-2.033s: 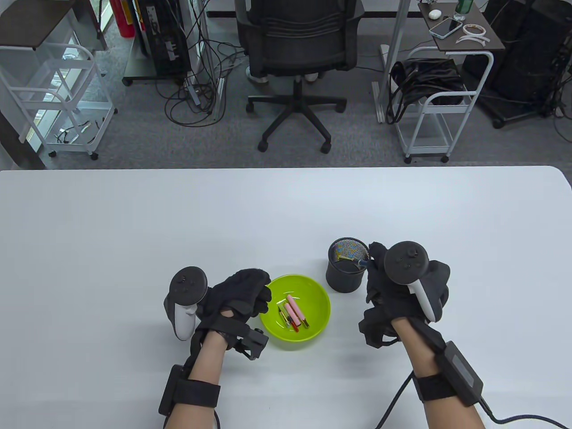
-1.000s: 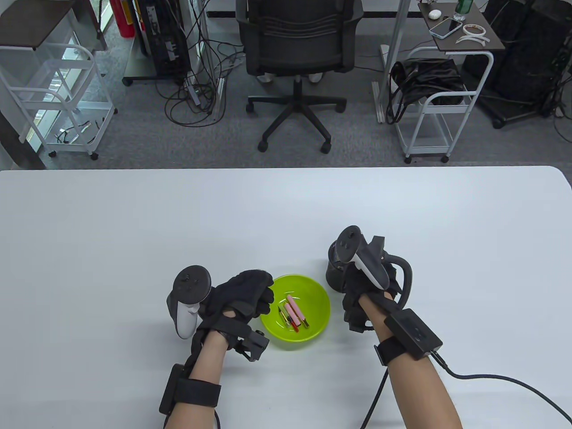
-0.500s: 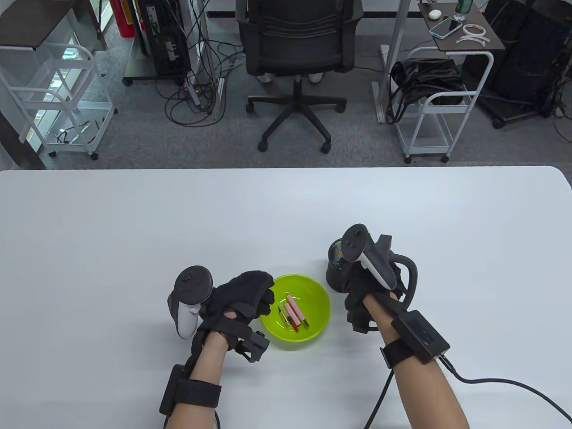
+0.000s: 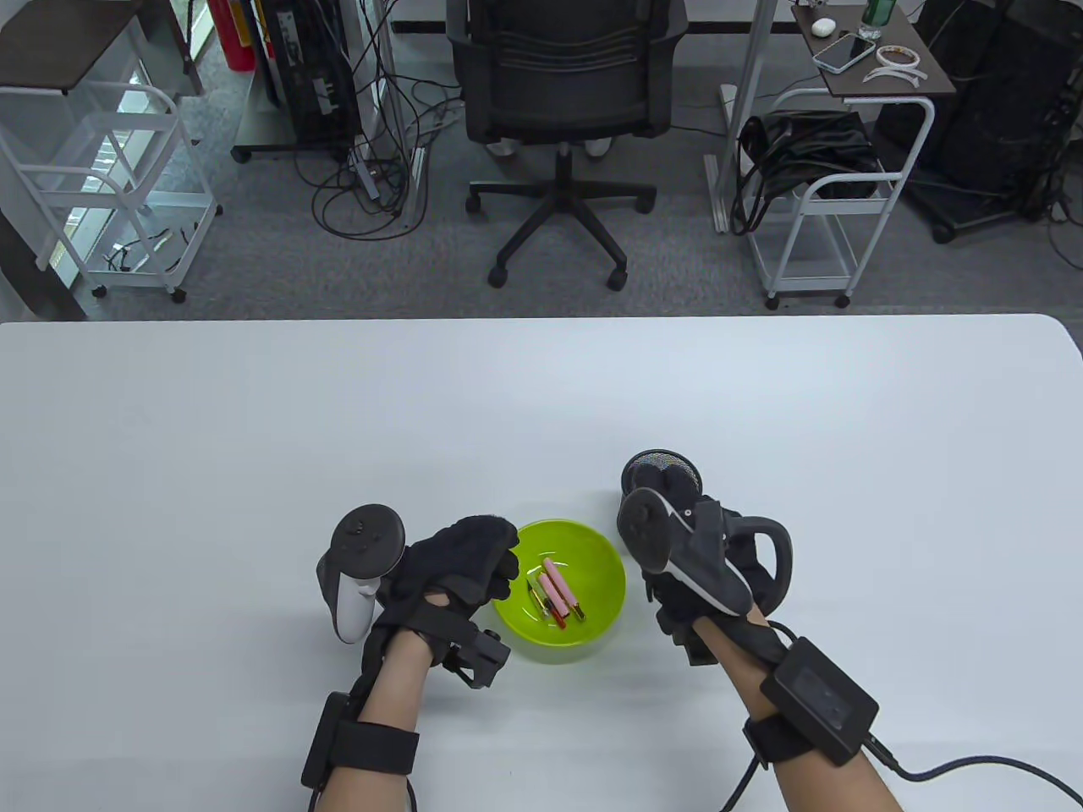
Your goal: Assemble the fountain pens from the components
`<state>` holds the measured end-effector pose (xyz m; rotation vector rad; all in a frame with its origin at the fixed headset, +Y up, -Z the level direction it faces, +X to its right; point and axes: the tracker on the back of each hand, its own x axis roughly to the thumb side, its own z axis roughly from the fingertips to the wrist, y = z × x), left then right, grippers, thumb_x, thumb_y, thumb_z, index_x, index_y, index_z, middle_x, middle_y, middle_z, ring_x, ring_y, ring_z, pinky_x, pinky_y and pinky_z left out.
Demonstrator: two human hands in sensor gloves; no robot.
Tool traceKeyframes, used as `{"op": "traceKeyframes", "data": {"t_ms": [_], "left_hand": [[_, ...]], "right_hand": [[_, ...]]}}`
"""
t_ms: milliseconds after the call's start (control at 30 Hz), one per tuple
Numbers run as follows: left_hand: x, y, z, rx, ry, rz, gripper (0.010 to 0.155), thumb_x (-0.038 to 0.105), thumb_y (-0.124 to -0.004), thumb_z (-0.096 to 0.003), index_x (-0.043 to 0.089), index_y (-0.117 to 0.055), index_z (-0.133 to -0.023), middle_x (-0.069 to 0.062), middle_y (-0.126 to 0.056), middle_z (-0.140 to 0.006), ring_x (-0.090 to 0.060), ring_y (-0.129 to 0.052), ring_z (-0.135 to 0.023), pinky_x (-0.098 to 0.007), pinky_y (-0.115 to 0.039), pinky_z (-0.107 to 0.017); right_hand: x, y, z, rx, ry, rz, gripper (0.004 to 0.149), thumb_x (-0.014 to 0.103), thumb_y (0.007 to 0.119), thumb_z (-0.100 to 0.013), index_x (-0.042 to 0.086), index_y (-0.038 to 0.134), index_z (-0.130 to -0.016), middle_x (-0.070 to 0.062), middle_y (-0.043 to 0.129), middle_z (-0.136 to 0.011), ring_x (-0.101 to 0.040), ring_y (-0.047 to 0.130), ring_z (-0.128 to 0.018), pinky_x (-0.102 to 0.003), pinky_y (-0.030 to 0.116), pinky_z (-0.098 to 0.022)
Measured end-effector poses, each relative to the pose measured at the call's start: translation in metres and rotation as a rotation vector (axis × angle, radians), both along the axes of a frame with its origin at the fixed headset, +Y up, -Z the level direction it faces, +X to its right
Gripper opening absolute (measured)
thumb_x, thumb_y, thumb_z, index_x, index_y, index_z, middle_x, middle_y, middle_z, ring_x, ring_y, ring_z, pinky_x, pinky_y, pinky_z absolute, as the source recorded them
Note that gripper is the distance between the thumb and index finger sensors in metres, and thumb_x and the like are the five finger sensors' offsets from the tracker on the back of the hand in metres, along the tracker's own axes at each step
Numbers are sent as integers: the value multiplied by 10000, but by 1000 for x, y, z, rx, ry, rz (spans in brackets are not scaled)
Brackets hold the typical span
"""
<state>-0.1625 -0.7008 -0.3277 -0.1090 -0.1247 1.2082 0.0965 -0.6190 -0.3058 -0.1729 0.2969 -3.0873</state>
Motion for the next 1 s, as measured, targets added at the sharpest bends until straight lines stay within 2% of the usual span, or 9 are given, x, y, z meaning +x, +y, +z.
{"op": "traceKeyframes", "data": {"t_ms": [167, 400, 533, 733, 833, 1000], "left_hand": [[-2, 0, 0, 4, 6, -24, 550, 477, -695, -545, 55, -825, -872, -138, -988, -664, -275, -1029, -440, -506, -838, -352], [-6, 2, 0, 13, 25, -64, 551, 474, -699, -543, 49, -828, -869, -143, -990, -658, -275, -1029, -423, -506, -838, -340], [3, 1, 1, 13, -3, -122, 546, 476, -698, -545, 57, -827, -871, -136, -992, -659, -267, -1028, -409, -500, -838, -333], [17, 8, 2, 39, -43, -273, 574, 479, -704, -542, 30, -823, -878, -158, -993, -669, -260, -1029, -368, -493, -842, -298], [25, 10, 2, 22, -57, -399, 581, 480, -718, -538, 14, -840, -861, -158, -1013, -641, -223, -1024, -265, -458, -846, -216], [39, 12, -2, -16, -7, -661, 558, 467, -762, -529, 11, -872, -829, -142, -1040, -586, -199, -1016, -187, -439, -843, -166]], "right_hand": [[-15, -26, 17, -47, 68, -70, 640, 515, 787, -428, 236, 687, -995, -84, 802, -945, -216, 1015, -391, -364, 854, -149], [-18, -53, 22, -123, 104, -155, 643, 511, 790, -426, 227, 689, -994, -95, 807, -938, -227, 1016, -395, -381, 860, -160], [-7, -60, 21, -205, 106, -225, 647, 511, 786, -430, 218, 683, -998, -105, 813, -929, -232, 1015, -399, -388, 862, -170], [7, -60, 19, -240, 87, -295, 651, 511, 785, -433, 213, 678, -1002, -107, 809, -930, -235, 1013, -408, -392, 865, -182], [8, -60, 17, -256, 80, -309, 653, 510, 785, -433, 212, 674, -1004, -107, 802, -937, -236, 1011, -417, -395, 865, -192], [9, -57, 19, -253, 97, -343, 655, 512, 784, -434, 208, 674, -1004, -111, 808, -931, -233, 1013, -414, -392, 868, -190]]}}
